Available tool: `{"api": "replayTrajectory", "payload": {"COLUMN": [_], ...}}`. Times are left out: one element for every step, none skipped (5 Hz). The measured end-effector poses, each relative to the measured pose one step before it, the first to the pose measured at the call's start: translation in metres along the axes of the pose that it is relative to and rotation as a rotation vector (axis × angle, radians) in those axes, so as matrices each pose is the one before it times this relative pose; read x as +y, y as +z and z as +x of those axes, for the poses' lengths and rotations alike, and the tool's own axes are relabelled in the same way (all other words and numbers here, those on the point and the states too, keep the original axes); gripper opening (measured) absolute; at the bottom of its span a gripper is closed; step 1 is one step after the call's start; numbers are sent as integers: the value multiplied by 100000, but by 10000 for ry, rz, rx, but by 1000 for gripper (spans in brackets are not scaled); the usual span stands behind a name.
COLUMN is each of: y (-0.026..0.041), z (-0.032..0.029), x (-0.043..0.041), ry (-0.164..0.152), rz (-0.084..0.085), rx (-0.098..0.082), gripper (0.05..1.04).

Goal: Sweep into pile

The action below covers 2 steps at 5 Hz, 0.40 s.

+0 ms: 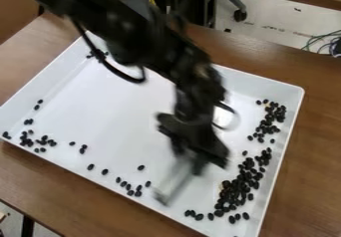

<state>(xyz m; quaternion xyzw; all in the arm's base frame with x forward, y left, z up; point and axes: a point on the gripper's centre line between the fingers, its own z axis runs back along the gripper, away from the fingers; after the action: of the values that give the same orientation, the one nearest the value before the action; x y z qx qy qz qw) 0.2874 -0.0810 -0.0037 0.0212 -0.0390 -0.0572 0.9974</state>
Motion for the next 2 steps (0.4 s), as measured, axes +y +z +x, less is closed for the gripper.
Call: {"api": "replayTrajectory", "payload": {"y": [-303,-561], "z": [-762,-1041], "x": [4870,4374], "ry": [-7,-58], "rz": [238,213], "rx": [298,3], "gripper": [364,363]}}
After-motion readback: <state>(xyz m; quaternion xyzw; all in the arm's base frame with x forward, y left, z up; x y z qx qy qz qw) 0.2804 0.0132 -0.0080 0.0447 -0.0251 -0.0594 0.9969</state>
